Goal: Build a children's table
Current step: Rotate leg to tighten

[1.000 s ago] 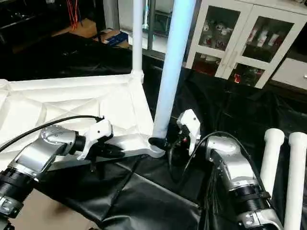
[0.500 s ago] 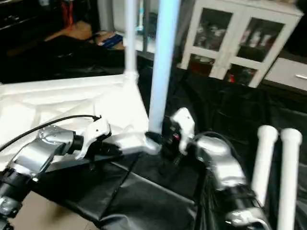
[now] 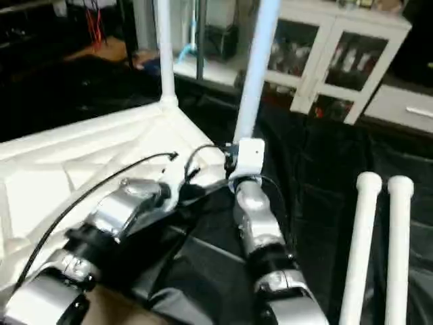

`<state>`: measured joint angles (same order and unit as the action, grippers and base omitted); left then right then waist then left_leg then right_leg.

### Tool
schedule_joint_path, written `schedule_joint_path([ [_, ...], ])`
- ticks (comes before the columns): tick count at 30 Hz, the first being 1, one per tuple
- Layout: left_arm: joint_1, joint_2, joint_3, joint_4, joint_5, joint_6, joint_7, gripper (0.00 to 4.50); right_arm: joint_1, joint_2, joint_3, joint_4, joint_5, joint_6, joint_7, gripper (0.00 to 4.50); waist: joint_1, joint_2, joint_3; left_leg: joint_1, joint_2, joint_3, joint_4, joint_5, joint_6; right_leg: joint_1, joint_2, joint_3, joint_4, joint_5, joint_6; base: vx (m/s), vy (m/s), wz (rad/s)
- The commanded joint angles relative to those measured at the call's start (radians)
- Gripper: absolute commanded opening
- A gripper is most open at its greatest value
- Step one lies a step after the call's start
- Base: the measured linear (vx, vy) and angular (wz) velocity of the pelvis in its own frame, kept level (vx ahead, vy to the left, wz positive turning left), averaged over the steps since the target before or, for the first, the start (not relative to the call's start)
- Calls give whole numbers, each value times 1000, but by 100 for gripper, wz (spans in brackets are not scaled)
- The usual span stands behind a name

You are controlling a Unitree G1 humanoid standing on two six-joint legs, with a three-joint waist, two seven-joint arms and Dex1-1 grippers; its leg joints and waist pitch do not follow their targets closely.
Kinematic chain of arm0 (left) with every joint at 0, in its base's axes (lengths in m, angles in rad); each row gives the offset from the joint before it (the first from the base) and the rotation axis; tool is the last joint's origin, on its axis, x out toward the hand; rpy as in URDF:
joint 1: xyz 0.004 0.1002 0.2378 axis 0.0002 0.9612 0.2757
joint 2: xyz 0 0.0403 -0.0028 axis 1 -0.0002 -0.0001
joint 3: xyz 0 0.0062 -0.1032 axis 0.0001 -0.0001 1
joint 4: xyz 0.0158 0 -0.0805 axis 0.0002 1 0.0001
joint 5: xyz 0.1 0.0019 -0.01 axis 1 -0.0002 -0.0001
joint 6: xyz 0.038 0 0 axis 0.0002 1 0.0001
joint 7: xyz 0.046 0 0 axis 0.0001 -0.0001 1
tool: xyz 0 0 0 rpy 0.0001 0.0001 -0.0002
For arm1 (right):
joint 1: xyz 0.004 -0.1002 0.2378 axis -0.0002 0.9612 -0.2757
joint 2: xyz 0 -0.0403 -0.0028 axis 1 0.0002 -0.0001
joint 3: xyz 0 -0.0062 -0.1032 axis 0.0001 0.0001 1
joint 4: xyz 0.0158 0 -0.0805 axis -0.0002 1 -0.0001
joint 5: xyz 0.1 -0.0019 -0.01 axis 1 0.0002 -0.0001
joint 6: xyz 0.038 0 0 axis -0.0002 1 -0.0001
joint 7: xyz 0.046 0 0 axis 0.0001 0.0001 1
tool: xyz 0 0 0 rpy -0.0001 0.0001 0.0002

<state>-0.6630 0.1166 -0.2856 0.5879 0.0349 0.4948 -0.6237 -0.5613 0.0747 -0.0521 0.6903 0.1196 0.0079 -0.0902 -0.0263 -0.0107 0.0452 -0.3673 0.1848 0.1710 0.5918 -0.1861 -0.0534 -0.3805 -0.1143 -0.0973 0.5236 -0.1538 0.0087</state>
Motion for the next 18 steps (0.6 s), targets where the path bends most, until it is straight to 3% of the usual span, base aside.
schedule_joint_path([
  [1, -40, 21, 70, -10, 11, -25, 98, 0, 26, 29, -11, 19, 74, 8, 104, 189, -15, 3, -47, 35, 30, -30, -100, -655, -46, 4, -38, 12, -72, -554, -69, 0, 0, 0],
  [2, -31, 44, 63, -15, 12, -27, 76, 0, 45, 22, 10, -48, 97, -16, 213, 189, -13, 1, -48, 29, 29, -29, -97, -617, -35, 6, -42, 15, -75, -574, -65, 0, 0, 0],
  [3, -29, 49, 61, -15, 13, -29, 70, 0, 49, 18, 16, -60, 97, -22, 228, 224, -8, 1, -49, 23, 30, -29, -98, -584, -30, 8, -43, 18, -74, -566, -67, 0, 0, 0],
  [6, -17, 74, 57, -16, 7, -32, 26, 0, 64, -17, 30, -111, 109, 8, 294, 259, -2, -1, -54, 14, 34, -24, -101, -518, -15, 11, -41, 29, -60, -480, -106, 0, 0, 0],
  [7, -7, 90, 48, -23, 5, -55, -10, 0, 72, -40, 37, -138, 118, 27, 328, 271, -2, 0, -54, 3, 32, -26, -103, -492, -6, 16, -39, 30, -54, -447, -117, 0, 0, 0],
  [8, 17, 131, 23, -51, -3, -59, -99, 0, 94, -87, 32, -211, 184, 106, 437, 283, -7, -3, -58, -9, 32, -27, -103, -464, -4, 25, -38, 32, -44, -418, -122, 0, 0, 0],
  [9, 23, 142, 16, -57, -5, -64, -122, 0, 99, -98, 29, -228, 205, 129, 468, 294, -8, 1, -63, -26, 34, -30, -106, -402, 9, 40, -38, 33, -29, -351, -130, -6, -17, -18],
  [10, 25, 144, 14, -59, -5, -65, -127, 0, 100, -101, 28, -232, 210, 134, 475, 294, -10, 1, -61, -24, 35, -28, -105, -387, 16, 34, -37, 35, -30, -331, -138, 0, 0, 0],
  [11, 45, 173, 0, -81, -19, -94, -200, 0, 117, -168, 64, -268, 196, 143, 572, 307, -6, 0, -63, -9, 37, -21, -97, -373, 23, 22, -38, 38, -30, -294, -171, 0, 0, 0],
  [13, 65, 212, -11, -102, -27, -106, -262, 0, 150, -266, 113, -337, 200, 182, 708, 307, 5, 2, -66, 7, 38, -6, -85, -330, 41, 13, -35, 45, -24, -237, -214, 105, -37, 15],
  [14, 77, 237, -20, -116, -35, -113, -307, 0, 170, -320, 131, -370, 201, 186, 790, 307, 20, -3, -64, 6, 36, 3, -79, -294, 67, 14, -33, 48, -19, -223, -231, 107, -39, 16],
  [16, 91, 266, -29, -133, -45, -129, -355, 0, 193, -383, 146, -405, 208, 196, 879, 307, 24, 3, -64, 1, 38, 4, -77, -273, 76, 14, -35, 52, -11, -210, -235, 86, -47, 6],
  [17, 111, 308, -42, -161, -65, -168, -435, 0, 224, -464, 157, -449, 219, 207, 992, 307, 30, 5, -71, -5, 43, 1, -75, -213, 82, 26, -34, 50, 2, -149, -243, 84, -47, 1],
  [18, 121, 325, -46, -177, -79, -178, -472, 0, 234, -492, 159, -463, 224, 210, 1028, 307, 38, 8, -75, 0, 43, 4, -67, -148, 96, 24, -30, 51, 15, -51, -264, 81, -38, -3],
])
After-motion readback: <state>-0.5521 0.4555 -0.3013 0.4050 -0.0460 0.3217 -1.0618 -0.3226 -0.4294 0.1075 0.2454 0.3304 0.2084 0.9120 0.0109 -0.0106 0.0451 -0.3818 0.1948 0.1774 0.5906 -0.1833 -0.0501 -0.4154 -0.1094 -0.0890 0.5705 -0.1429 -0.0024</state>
